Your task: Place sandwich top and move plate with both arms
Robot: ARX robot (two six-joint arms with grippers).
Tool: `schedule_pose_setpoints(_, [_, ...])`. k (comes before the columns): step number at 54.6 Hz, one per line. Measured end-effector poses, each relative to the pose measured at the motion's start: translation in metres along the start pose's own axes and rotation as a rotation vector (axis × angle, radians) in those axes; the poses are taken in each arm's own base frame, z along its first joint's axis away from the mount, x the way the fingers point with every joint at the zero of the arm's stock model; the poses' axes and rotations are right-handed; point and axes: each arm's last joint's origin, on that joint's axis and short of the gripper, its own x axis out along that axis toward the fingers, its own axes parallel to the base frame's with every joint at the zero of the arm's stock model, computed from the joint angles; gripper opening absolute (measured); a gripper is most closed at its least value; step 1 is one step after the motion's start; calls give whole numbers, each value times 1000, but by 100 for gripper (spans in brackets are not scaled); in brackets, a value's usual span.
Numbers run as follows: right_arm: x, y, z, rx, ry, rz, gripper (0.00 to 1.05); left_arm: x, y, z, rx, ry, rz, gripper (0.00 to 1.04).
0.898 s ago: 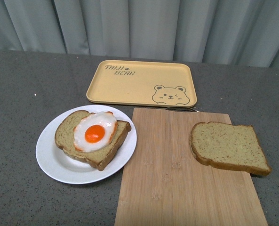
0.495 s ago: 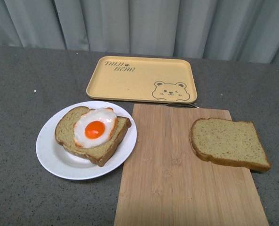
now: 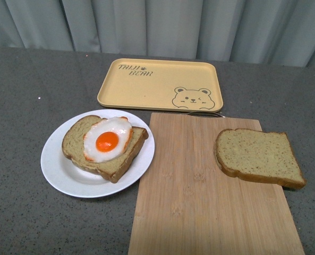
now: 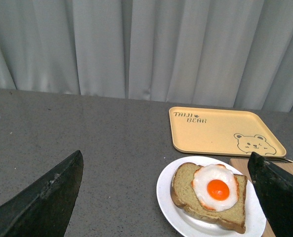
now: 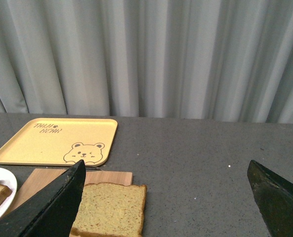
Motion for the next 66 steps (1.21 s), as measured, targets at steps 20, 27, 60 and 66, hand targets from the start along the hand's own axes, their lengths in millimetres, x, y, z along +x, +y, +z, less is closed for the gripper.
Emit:
schedule_pose_setpoints(20, [0, 0, 0, 0, 0, 0, 95, 0, 0, 0, 0, 0, 0, 98])
schedule_pose_setpoints(27, [0, 0, 0, 0, 0, 0, 95, 0, 0, 0, 0, 0, 0, 98])
schedule_pose_setpoints(60, [77, -40, -8, -40, 395, -135, 95, 0, 0, 0, 0, 0, 1, 98])
schedule_pose_setpoints(66, [111, -52, -22, 104, 558, -26, 95, 0, 0, 0, 0, 0, 0, 98])
